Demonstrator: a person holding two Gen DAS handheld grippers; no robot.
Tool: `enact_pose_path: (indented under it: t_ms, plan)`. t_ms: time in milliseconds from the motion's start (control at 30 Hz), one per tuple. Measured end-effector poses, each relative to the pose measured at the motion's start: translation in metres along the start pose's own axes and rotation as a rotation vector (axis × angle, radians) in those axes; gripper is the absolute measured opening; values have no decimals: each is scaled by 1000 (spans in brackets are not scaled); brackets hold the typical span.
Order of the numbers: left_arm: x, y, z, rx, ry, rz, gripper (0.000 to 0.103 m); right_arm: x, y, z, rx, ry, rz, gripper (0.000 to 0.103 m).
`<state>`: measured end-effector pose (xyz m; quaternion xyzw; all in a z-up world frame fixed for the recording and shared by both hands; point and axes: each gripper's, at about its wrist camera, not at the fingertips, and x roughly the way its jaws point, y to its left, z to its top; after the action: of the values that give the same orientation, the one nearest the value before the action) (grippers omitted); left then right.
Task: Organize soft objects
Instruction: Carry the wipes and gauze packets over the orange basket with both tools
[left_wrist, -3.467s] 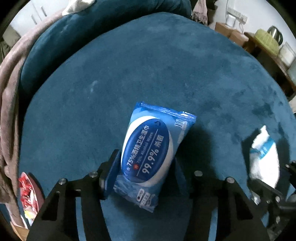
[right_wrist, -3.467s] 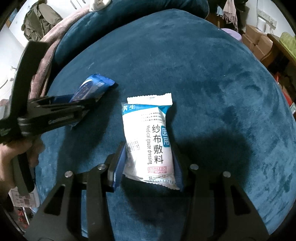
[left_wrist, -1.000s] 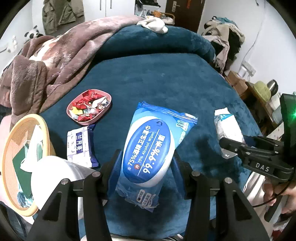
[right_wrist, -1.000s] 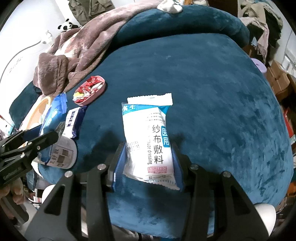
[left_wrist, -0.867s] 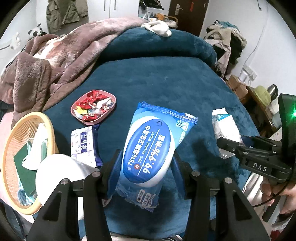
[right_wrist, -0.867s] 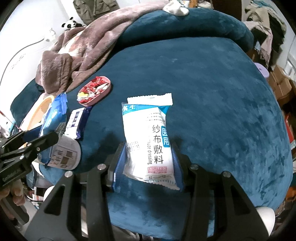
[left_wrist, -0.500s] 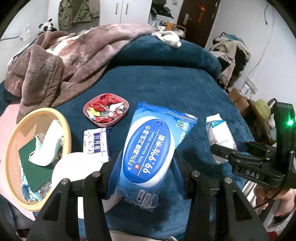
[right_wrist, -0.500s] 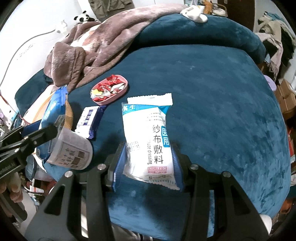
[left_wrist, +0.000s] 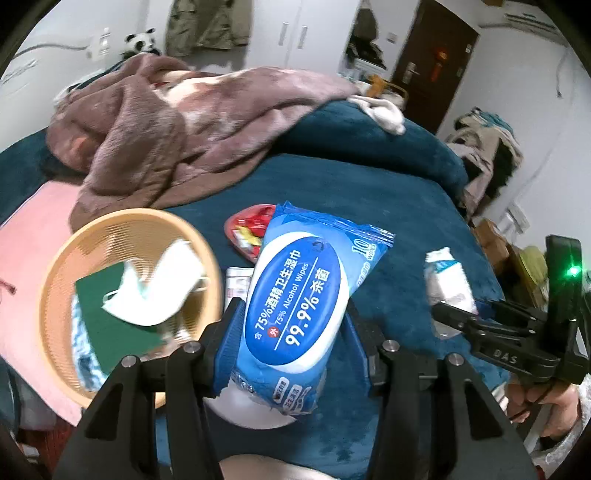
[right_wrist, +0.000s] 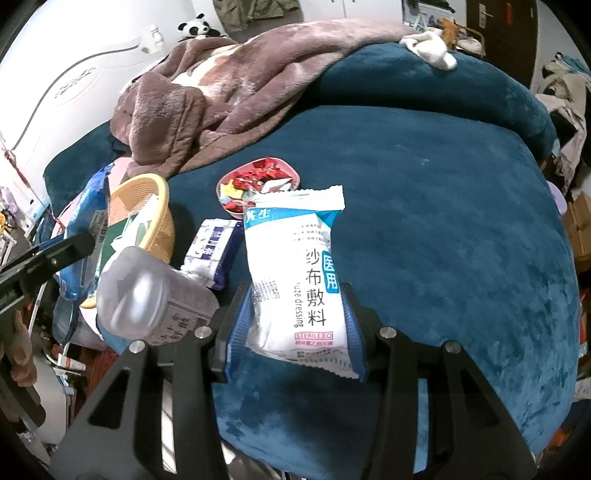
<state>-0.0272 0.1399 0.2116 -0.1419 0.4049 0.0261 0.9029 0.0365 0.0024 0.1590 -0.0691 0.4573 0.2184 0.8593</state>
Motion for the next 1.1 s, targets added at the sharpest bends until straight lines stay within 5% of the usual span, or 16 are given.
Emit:
enact_pose_path:
  t_ms: [600, 1100]
  plan:
    - [-17, 132, -13, -219, -33, 151, 53, 17, 53, 28, -93, 13, 37, 47]
    - [-7, 187, -30, -310, -3, 233, 53, 36, 135, 44, -202, 35, 145, 47]
